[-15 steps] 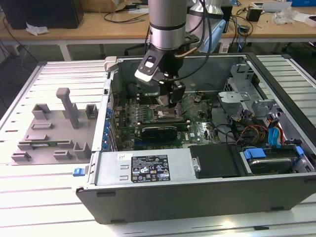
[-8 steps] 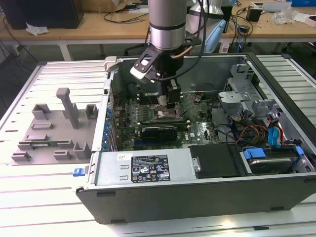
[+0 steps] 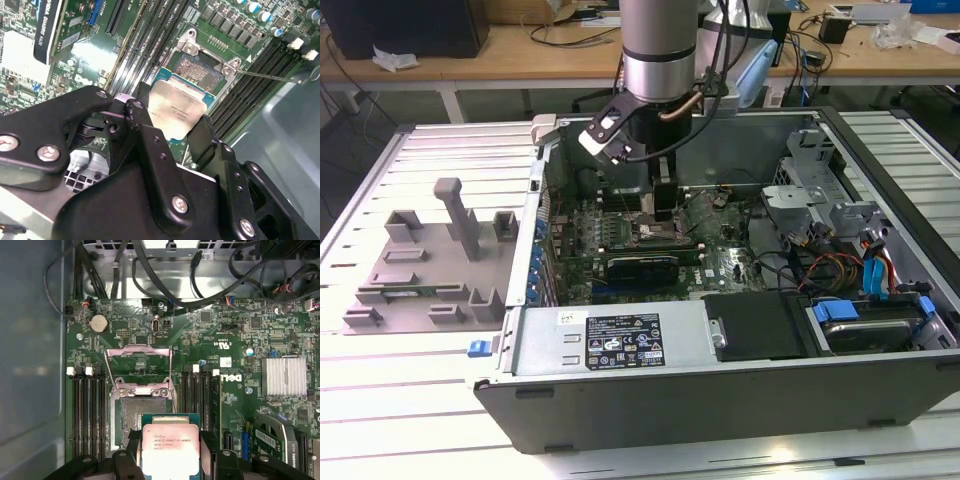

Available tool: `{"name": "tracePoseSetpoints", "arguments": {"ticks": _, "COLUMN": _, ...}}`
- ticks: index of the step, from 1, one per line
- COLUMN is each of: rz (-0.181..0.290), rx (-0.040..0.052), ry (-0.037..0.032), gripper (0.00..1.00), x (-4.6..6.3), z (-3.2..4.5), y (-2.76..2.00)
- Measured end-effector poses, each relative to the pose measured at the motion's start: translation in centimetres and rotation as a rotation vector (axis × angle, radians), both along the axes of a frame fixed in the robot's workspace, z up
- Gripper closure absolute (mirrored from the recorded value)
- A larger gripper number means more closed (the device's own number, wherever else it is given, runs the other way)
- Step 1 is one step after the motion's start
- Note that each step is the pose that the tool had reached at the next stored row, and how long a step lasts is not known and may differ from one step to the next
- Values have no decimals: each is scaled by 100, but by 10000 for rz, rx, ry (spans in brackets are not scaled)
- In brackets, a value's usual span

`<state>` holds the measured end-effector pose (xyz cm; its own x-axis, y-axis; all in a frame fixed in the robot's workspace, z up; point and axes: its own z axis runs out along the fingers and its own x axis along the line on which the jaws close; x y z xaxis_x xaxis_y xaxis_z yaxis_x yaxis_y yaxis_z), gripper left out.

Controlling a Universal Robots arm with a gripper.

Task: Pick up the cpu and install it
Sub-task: 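Place the cpu into insertion slot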

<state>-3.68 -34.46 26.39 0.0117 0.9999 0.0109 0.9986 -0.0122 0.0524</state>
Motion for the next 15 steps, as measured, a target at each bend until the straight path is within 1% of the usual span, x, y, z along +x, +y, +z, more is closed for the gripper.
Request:
{"name": "tracePoseSetpoints", "arguments": {"ticks": 2, "rz": 33, "rx": -5, "ry": -1, "gripper": 45, "x": 0, "z": -44, "y": 3}}
{"name": "tracePoseSetpoints", "arguments": {"ticks": 4, "rz": 161, "rx": -6, "ry": -1, "gripper": 45, "x": -1, "z": -77, "y": 9}}
{"name": "tracePoseSetpoints", "arguments": {"ticks": 6, "rz": 366, "rx": -14, "ry": -1, "gripper": 45, "x": 0, "z": -116, "y": 36}}
{"name": "tracePoseSetpoints", "arguments": {"ticks": 7, "rz": 473, "rx": -22, "ry": 0, "gripper": 45, "x": 0, "z": -140, "y": 62}}
{"name": "tracePoseSetpoints", "arguments": {"ticks": 8, "rz": 510, "rx": -33, "ry": 1, "gripper": 45, "x": 0, "z": -160, "y": 85}}
{"name": "tracePoseSetpoints", "arguments": {"ticks": 10, "rz": 510, "rx": -42, "ry": 0, "gripper": 45, "x": 0, "z": -208, "y": 103}}
{"name": "tracePoseSetpoints", "arguments": {"ticks": 14, "rz": 499, "rx": -45, "ry": 0, "gripper": 45, "x": 0, "z": -286, "y": 110}}
{"name": "tracePoseSetpoints", "arguments": {"ticks": 15, "rz": 435, "rx": -44, "ry": 0, "gripper": 45, "x": 0, "z": -306, "y": 112}}
